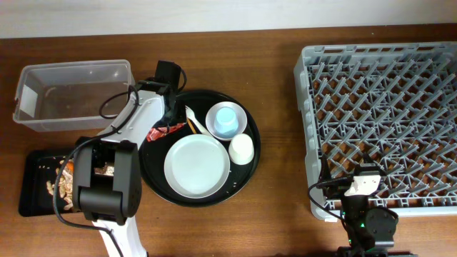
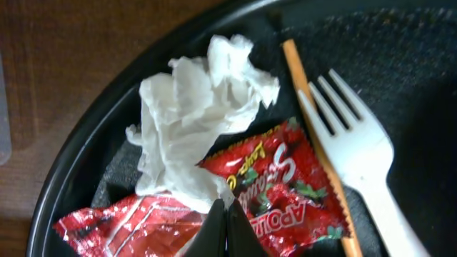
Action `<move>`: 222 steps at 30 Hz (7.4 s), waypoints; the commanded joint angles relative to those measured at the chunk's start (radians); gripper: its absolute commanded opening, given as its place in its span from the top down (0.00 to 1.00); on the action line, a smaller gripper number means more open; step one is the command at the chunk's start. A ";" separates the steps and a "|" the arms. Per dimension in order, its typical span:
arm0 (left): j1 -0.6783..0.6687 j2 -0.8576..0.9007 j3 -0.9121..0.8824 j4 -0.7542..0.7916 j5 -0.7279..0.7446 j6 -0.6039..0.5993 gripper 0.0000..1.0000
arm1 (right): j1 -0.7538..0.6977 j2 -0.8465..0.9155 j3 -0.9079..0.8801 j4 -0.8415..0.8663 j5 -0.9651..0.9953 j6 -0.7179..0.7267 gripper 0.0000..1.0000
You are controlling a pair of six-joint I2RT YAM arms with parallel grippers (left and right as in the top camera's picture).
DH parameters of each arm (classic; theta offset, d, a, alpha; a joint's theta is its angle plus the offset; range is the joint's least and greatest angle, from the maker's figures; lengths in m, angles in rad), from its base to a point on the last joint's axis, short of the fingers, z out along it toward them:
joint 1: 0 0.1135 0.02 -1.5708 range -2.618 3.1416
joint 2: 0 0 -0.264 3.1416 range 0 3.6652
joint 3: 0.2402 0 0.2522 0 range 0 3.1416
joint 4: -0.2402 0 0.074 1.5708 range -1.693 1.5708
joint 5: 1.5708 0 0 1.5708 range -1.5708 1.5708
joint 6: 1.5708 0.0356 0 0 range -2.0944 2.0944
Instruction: Sort waste into correct bins and load items into the dishwasher rack
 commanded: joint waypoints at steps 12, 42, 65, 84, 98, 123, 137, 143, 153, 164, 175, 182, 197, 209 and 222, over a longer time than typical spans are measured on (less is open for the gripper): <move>0.005 -0.343 0.055 -0.033 0.026 0.000 0.99 | -0.007 -0.006 -0.005 -0.005 0.005 0.002 0.01; 0.441 -0.297 0.054 -0.042 0.322 -0.066 0.11 | -0.007 -0.006 -0.005 -0.005 0.005 0.002 0.01; 0.019 -0.206 0.050 -0.212 0.205 -0.100 0.23 | -0.007 -0.006 -0.005 -0.005 0.005 0.002 0.01; 0.059 -0.005 0.048 -0.240 -0.139 -0.210 0.23 | -0.007 -0.006 -0.005 -0.005 0.005 0.002 0.01; 0.091 0.014 -0.002 -0.187 -0.025 -0.201 0.28 | -0.007 -0.006 -0.005 -0.005 0.005 0.002 0.01; 0.091 0.027 -0.083 -0.065 -0.025 -0.179 0.45 | -0.007 -0.006 -0.005 -0.005 0.005 0.002 0.01; 0.091 -0.027 -0.080 -0.074 -0.025 -0.179 0.96 | -0.007 -0.006 -0.005 -0.005 0.005 0.002 0.01; 0.091 -0.150 -0.080 -0.106 -0.024 -0.179 0.99 | -0.007 -0.006 -0.005 -0.005 0.005 0.002 0.01; 0.093 -0.396 -0.080 -0.102 0.042 -0.180 0.99 | -0.007 -0.006 -0.005 -0.005 0.005 0.002 0.01; 0.160 -0.512 -0.080 0.040 -0.226 -0.340 0.99 | -0.007 -0.006 -0.005 -0.005 0.005 0.002 0.01; 0.429 -0.428 -0.080 0.082 -0.228 -0.364 0.98 | -0.007 -0.006 -0.005 -0.005 0.005 0.002 0.01; 0.462 -0.340 -0.080 0.112 -0.226 -0.363 0.22 | -0.007 -0.006 -0.005 -0.005 0.005 0.002 0.01; 0.375 -0.675 -0.080 -0.057 0.089 -0.272 0.24 | -0.007 -0.006 -0.005 -0.005 0.005 0.002 0.01; -0.073 -0.700 -0.081 -0.235 0.240 -0.200 0.23 | -0.007 -0.006 -0.005 -0.005 0.005 0.002 0.01; -0.329 -0.689 -0.299 -0.272 0.075 -0.275 0.01 | -0.007 -0.006 -0.005 -0.005 0.005 0.002 0.01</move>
